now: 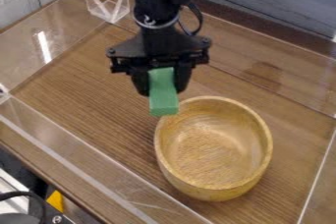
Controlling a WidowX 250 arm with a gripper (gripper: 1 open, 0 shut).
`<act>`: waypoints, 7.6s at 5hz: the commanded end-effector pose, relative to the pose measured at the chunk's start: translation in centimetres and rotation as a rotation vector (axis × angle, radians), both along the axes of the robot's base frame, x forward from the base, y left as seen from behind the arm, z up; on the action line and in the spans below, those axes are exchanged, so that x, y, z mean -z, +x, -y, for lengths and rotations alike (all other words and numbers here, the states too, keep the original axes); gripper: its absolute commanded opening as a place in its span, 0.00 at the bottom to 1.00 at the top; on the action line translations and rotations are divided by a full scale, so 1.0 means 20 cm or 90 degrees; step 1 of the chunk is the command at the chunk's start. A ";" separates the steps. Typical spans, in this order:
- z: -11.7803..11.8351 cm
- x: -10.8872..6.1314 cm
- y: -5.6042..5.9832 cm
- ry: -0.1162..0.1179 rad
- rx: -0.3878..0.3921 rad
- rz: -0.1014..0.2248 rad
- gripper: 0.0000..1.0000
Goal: Remove the green block from inside the brown bowl and put it on the table
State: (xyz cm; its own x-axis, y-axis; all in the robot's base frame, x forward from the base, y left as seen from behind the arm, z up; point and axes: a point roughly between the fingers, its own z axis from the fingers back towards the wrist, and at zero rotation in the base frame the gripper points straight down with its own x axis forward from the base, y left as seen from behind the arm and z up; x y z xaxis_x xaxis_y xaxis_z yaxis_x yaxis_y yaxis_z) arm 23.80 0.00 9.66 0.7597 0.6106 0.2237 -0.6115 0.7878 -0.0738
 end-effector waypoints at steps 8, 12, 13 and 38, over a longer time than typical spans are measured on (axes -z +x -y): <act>-0.07 -0.07 0.06 0.033 -0.033 0.025 0.00; -0.40 0.08 0.01 0.095 0.063 0.025 0.00; -0.39 0.11 0.00 0.104 0.125 0.027 0.00; -0.45 0.16 -0.05 0.081 0.429 -0.089 1.00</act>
